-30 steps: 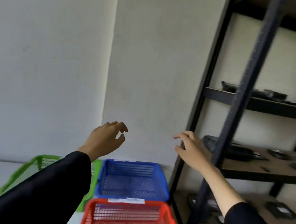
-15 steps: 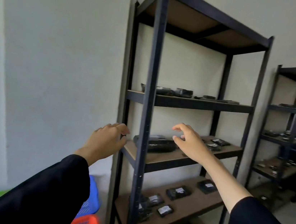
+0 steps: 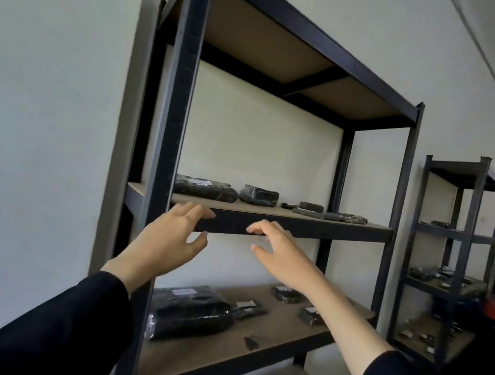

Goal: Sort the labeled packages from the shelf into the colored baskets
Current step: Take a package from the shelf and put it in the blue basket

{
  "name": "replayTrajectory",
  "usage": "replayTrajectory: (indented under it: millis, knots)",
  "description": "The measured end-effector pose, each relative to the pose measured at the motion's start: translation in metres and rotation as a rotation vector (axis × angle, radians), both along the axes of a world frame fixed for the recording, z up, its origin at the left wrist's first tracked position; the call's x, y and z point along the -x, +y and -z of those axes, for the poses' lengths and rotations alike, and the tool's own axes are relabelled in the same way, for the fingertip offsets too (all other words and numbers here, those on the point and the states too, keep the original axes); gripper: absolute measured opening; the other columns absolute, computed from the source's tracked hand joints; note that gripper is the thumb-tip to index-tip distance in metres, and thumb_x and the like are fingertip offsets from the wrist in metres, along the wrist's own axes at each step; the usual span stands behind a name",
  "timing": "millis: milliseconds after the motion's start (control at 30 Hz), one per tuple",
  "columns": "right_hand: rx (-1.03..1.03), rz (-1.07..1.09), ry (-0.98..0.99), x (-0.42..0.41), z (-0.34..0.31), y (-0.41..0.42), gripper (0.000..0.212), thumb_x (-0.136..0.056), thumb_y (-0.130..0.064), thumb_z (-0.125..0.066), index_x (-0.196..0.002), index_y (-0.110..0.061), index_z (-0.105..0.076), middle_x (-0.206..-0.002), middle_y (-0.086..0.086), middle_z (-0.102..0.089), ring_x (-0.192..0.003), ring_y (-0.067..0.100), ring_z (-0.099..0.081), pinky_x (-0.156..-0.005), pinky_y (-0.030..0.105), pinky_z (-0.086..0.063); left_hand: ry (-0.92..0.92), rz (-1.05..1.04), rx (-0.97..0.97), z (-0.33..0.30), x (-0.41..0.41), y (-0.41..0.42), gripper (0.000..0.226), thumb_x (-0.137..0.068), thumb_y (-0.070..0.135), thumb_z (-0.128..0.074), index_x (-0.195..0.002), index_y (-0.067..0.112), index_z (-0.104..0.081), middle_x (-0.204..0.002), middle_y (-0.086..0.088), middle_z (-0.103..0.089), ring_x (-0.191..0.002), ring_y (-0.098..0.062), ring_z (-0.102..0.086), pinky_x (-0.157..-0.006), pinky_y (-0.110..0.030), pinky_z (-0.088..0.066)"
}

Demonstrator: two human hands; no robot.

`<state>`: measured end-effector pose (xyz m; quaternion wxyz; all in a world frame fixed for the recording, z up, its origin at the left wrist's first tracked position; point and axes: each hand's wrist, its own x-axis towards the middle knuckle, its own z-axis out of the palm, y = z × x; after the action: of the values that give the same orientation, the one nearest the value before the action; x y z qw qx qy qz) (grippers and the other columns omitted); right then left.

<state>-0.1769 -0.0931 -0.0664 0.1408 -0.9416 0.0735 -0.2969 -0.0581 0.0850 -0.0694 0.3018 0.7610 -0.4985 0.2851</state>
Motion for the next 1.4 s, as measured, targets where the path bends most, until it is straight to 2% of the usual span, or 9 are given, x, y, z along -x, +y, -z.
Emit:
replayTrajectory:
  millis: [233,400,533,667,867,967,1067,1200,1400]
  knots:
    - [0.067,-0.087,-0.051,-0.040,-0.012,-0.050,0.029,-0.095,-0.020,-0.046,-0.124,-0.024,-0.049,-0.132,-0.010,-0.046,-0.125,0.006,-0.041,-0.104,0.030,-0.035,-0.060,-0.183,-0.091,-0.022,-0.030,-0.061,0.037,-0.095,0.035,-0.040,-0.129,0.021,-0.044,-0.125,0.003,-0.052,-0.113,-0.017,-0.050,-0.084,-0.030,-0.041]
    - [-0.002,-0.128,-0.124,-0.096,-0.038,-0.075,0.025,-0.095,-0.017,-0.046,-0.118,-0.018,-0.053,-0.124,-0.003,-0.049,-0.116,0.010,-0.048,-0.095,0.026,-0.038,-0.049,-0.463,-0.180,-0.037,-0.051,-0.089,0.038,-0.095,0.043,-0.030,-0.110,0.021,-0.058,-0.112,-0.002,-0.063,-0.100,-0.028,-0.059,-0.070,-0.031,-0.034]
    - [-0.073,-0.059,-0.052,-0.158,-0.058,-0.090,0.030,-0.096,-0.031,-0.042,-0.122,-0.018,-0.047,-0.129,0.006,-0.045,-0.119,0.024,-0.046,-0.098,0.040,-0.042,0.287,-0.478,-0.421,-0.055,-0.080,-0.103,0.061,-0.091,0.060,-0.024,-0.134,0.024,-0.046,-0.134,-0.014,-0.050,-0.125,-0.031,-0.046,-0.099,-0.038,-0.036]
    - [-0.066,0.057,0.291,-0.207,-0.074,-0.109,0.063,-0.091,-0.053,-0.042,-0.142,-0.028,-0.016,-0.150,0.012,-0.014,-0.134,0.042,-0.029,-0.106,0.051,-0.033,0.694,-0.340,-0.416,-0.072,-0.106,-0.098,0.114,-0.052,0.094,-0.040,-0.146,0.030,-0.025,-0.154,-0.001,-0.025,-0.142,-0.017,-0.022,-0.117,-0.036,-0.017]
    - [0.124,0.048,0.454,-0.239,-0.079,-0.129,0.084,-0.084,-0.065,-0.047,-0.143,-0.049,0.010,-0.156,0.003,0.022,-0.144,0.040,0.002,-0.113,0.057,-0.018,0.618,-0.434,-0.409,-0.067,-0.133,-0.103,0.114,-0.036,0.102,-0.032,-0.138,0.051,-0.027,-0.146,0.015,-0.036,-0.135,-0.012,-0.035,-0.113,-0.035,-0.026]
    - [0.156,0.002,0.504,-0.249,-0.082,-0.133,0.075,-0.086,-0.062,-0.045,-0.145,-0.046,-0.001,-0.158,0.008,0.003,-0.143,0.034,-0.018,-0.112,0.051,-0.025,0.624,-0.544,-0.368,-0.066,-0.141,-0.102,0.125,-0.028,0.105,-0.028,-0.138,0.046,-0.033,-0.142,0.008,-0.044,-0.127,-0.017,-0.045,-0.109,-0.036,-0.032]
    - [0.082,-0.032,0.426,-0.250,-0.084,-0.133,0.056,-0.093,-0.038,-0.050,-0.143,-0.037,-0.024,-0.147,0.012,-0.021,-0.121,0.035,-0.046,-0.098,0.040,-0.039,0.586,-0.592,-0.431,-0.067,-0.139,-0.106,0.121,-0.042,0.102,-0.018,-0.140,0.033,-0.037,-0.145,0.001,-0.041,-0.129,-0.021,-0.043,-0.111,-0.038,-0.029]
    - [0.025,-0.090,0.351,-0.240,-0.091,-0.129,0.039,-0.095,-0.022,-0.046,-0.133,-0.029,-0.041,-0.135,0.013,-0.027,-0.083,0.024,-0.050,-0.086,0.035,-0.050,0.570,-0.621,-0.455,-0.069,-0.136,-0.103,0.122,-0.046,0.096,-0.017,-0.142,0.024,-0.035,-0.147,0.000,-0.038,-0.131,-0.022,-0.040,-0.113,-0.039,-0.025]
    - [0.169,-0.059,0.446,-0.197,-0.104,-0.131,0.038,-0.094,-0.036,-0.045,-0.131,-0.034,-0.040,-0.130,0.010,-0.032,-0.103,0.029,-0.047,-0.093,0.037,-0.045,0.626,-0.666,-0.310,-0.069,-0.127,-0.106,0.077,-0.086,0.071,-0.017,-0.146,0.023,-0.025,-0.149,-0.007,-0.034,-0.135,-0.027,-0.035,-0.109,-0.037,-0.021]
